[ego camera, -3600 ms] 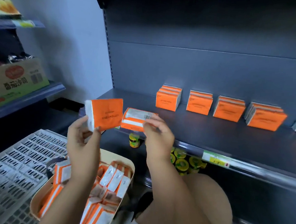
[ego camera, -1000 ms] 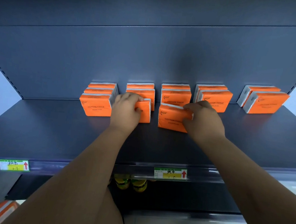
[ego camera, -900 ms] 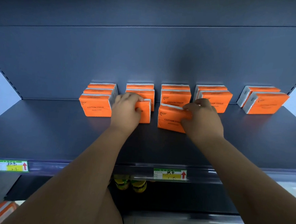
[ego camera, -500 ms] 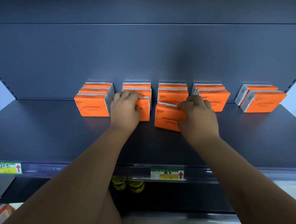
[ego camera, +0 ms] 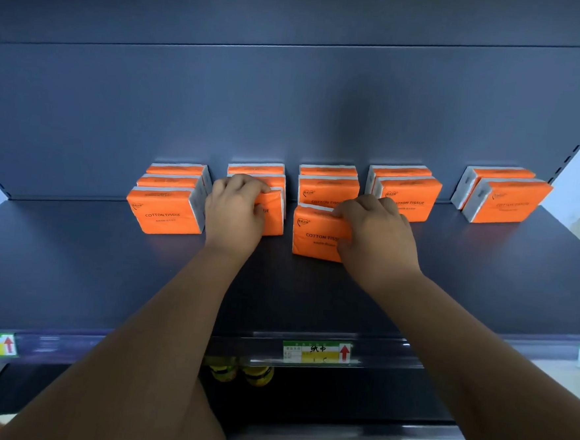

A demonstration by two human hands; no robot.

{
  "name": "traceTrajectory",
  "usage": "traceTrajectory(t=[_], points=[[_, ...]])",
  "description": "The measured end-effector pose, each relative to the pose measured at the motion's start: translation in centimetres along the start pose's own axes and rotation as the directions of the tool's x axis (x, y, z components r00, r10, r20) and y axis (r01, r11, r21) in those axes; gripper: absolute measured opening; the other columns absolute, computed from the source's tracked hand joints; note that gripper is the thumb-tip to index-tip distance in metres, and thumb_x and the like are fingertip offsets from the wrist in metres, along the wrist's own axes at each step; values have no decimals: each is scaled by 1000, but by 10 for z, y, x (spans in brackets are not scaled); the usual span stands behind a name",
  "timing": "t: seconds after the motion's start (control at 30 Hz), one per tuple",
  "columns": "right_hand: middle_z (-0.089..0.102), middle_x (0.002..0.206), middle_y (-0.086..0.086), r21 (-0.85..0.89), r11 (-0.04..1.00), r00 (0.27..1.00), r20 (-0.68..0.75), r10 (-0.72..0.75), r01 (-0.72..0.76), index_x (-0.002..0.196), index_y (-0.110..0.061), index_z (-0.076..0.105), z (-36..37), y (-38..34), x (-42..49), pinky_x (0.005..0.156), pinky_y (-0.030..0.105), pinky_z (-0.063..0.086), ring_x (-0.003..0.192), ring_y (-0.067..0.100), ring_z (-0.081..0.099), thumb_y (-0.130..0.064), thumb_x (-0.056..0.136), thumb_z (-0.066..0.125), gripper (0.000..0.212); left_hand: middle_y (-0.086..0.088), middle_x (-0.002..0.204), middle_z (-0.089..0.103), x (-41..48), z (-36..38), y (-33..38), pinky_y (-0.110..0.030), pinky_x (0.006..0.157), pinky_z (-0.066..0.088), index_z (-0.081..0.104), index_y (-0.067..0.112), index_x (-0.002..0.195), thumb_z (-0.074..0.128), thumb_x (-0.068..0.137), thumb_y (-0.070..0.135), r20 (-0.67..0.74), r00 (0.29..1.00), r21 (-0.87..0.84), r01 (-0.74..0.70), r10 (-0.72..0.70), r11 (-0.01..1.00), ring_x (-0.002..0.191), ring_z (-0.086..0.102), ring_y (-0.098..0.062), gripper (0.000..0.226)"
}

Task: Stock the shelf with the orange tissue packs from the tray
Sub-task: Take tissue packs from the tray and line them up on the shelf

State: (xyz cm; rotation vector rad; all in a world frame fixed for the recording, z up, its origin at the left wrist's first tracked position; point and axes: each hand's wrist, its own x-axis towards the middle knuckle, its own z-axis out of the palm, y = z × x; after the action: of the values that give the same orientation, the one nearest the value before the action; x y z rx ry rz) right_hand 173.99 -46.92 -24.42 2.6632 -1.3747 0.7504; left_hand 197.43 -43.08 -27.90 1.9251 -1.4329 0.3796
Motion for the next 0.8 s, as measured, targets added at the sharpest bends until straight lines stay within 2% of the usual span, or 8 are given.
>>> traceTrajectory(t=[0.17, 0.3, 0.5, 0.67, 0.8], points=[[64, 117, 6, -11, 1000, 1000, -12, 19, -19, 124, -18, 67, 4, -1, 6, 82, 42, 46, 109, 34, 53, -4, 80, 69, 46, 0, 118, 69, -1, -2, -2, -46, 93, 48, 73, 21, 114, 70, 82, 1, 0, 999, -8, -36, 36, 999, 111, 58, -32, 38], [62, 120, 5, -26, 999, 999, 9, 35, -34, 126, -20, 64, 6, -6, 9, 84, 41, 45, 111, 32, 52, -4, 81, 67, 47, 2, 119, 68, -2, -2, -2, -50, 94, 48, 73, 22, 115, 69, 82, 3, 12, 1000, -5, -27, 27, 1000, 112, 58, -31, 38], [60, 122, 4, -60, 997, 998, 29, 56, -54, 124, -19, 61, 9, -15, 10, 88, 42, 47, 115, 31, 51, -14, 82, 73, 45, 3, 124, 69, -1, -7, -2, -50, 97, 49, 71, 21, 114, 67, 81, 0, 35, 998, -34, -45, 46, 998, 116, 59, -30, 39], [59, 122, 6, -73, 995, 997, 36, 74, -71, 124, -19, 59, 12, -18, 11, 87, 43, 47, 113, 32, 51, -11, 81, 71, 45, 4, 122, 70, 0, -14, 3, -50, 101, 46, 69, 22, 117, 64, 85, 0, 105, 994, -25, -6, 9, 1000, 121, 55, -28, 39], [58, 124, 5, -73, 994, 996, 40, 79, -76, 125, -19, 58, 11, -18, 10, 87, 43, 46, 115, 31, 51, -13, 83, 70, 45, 2, 123, 71, 2, -18, 0, -49, 99, 47, 70, 21, 117, 64, 85, -2, 108, 994, -5, 6, -6, 1000, 121, 56, -30, 41]])
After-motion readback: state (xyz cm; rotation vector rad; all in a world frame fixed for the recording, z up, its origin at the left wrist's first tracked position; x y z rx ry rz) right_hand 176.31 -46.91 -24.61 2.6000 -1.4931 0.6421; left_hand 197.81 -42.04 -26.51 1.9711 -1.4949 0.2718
